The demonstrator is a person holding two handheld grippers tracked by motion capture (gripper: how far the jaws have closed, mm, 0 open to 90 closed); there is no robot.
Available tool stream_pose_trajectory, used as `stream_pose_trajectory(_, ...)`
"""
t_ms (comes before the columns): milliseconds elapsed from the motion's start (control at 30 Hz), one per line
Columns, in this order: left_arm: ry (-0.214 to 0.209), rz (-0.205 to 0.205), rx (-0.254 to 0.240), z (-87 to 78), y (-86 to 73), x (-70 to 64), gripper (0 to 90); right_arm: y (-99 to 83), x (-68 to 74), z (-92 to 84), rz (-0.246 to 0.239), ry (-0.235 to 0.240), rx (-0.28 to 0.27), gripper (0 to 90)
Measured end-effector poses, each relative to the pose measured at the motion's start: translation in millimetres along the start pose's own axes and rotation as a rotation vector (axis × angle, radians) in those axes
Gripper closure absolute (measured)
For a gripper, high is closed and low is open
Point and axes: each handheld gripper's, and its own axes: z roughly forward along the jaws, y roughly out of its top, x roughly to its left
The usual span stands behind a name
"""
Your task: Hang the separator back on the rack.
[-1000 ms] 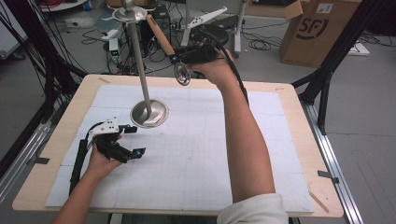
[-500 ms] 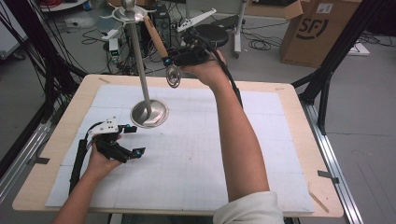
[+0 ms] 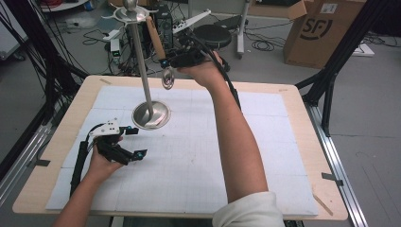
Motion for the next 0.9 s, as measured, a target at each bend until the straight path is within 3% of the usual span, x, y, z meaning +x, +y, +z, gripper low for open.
stream_pose_trajectory(400,0.001,0.001,0.000,-0.9,0.0,0.4,1.7,3.4,2.1,5.6,-0.009,-0.013,0.007,66.3)
stream_pose_trajectory(900,0.000,0.000,-0.004,-0.4,-0.1,0.0,1.7,-2.8,3.2,-11.1,0.009,-0.039,-0.020,53.8)
